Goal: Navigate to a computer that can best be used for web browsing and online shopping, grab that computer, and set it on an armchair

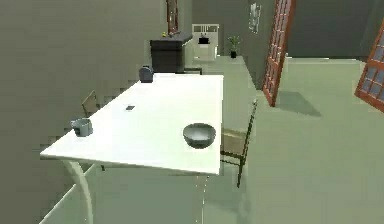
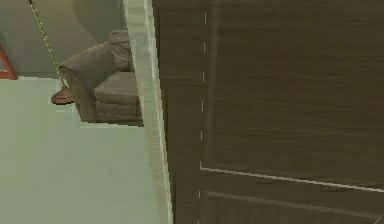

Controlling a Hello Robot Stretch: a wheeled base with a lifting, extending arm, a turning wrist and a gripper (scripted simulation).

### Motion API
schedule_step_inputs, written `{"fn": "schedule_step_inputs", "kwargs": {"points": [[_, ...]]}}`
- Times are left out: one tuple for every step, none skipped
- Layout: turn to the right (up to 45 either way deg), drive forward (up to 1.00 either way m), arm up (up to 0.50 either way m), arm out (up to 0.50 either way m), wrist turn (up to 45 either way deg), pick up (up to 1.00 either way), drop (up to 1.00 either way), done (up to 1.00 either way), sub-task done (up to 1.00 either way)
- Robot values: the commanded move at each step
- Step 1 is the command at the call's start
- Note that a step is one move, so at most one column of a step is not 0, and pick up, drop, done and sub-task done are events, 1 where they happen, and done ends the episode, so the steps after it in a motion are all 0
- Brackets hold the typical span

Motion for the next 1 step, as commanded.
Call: {"fn": "schedule_step_inputs", "kwargs": {"points": [[9.0, 0.00, 0.00, 0.00, 0.0, 0.00, 0.00, 0.00, 0.00]]}}
